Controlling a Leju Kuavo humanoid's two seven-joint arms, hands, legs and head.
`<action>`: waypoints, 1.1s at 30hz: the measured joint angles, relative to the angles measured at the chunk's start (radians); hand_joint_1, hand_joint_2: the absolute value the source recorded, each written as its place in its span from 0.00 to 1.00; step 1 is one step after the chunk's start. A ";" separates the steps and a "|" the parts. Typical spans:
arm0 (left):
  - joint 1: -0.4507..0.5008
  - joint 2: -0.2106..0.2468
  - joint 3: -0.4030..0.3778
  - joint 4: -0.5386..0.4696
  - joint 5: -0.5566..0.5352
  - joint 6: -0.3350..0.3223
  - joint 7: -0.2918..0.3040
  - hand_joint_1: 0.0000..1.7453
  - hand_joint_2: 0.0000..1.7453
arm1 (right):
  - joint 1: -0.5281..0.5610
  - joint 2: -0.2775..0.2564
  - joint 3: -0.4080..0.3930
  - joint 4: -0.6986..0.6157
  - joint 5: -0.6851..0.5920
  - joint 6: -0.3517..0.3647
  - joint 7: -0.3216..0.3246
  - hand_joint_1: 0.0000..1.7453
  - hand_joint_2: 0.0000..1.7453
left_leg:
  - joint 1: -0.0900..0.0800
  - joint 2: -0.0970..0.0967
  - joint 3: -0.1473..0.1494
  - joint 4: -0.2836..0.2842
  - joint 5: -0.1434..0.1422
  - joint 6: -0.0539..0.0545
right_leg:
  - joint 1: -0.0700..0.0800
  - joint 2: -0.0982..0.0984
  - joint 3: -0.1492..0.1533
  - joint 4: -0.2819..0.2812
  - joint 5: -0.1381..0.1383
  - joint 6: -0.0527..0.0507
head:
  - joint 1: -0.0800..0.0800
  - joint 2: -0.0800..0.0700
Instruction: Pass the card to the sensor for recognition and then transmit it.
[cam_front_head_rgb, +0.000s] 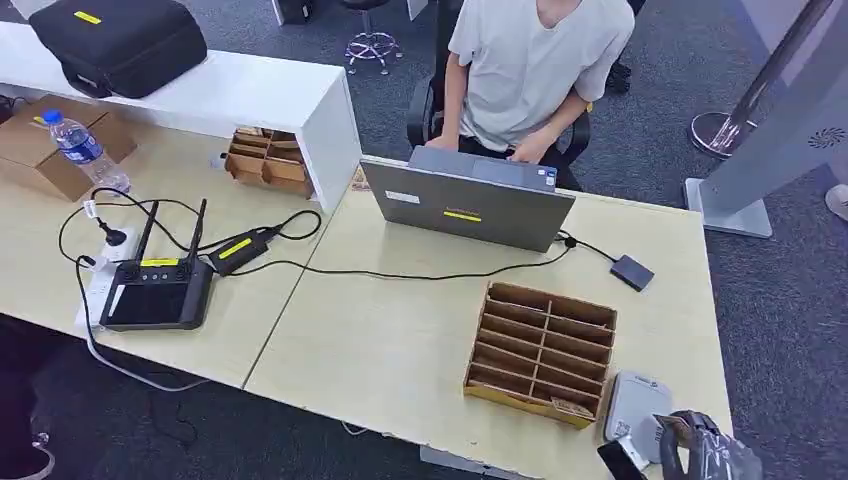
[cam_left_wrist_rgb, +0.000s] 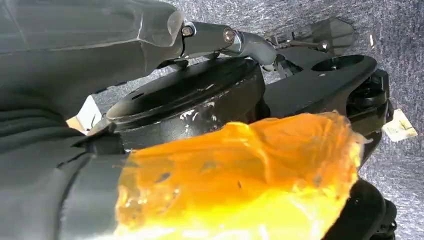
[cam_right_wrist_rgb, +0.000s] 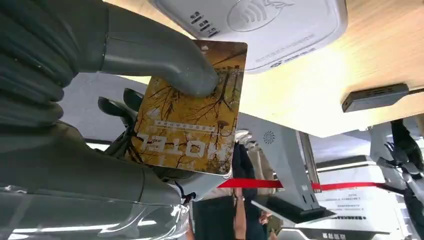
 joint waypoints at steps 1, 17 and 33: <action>0.000 0.000 0.000 0.000 0.000 0.000 0.000 0.00 0.00 | 0.000 0.000 0.000 0.003 -0.001 -0.001 0.000 1.00 1.00 | 0.000 0.000 0.000 0.000 0.000 0.000 | 0.000 0.000 0.000 0.000 0.000 0.000 | 0.000 0.000; 0.000 0.001 0.000 0.000 0.000 0.001 0.000 0.00 0.00 | -0.019 0.000 0.001 0.037 -0.002 -0.013 0.003 1.00 1.00 | 0.000 0.001 0.002 0.000 0.000 0.000 | 0.000 0.000 0.002 0.000 0.000 0.000 | 0.000 0.000; 0.000 0.001 0.000 0.000 0.000 0.001 0.000 0.00 0.00 | -0.088 -0.029 0.011 -0.044 0.057 -0.007 -0.009 1.00 1.00 | 0.000 0.001 0.001 0.000 0.001 0.000 | 0.000 0.000 0.002 0.000 0.001 0.000 | 0.000 0.000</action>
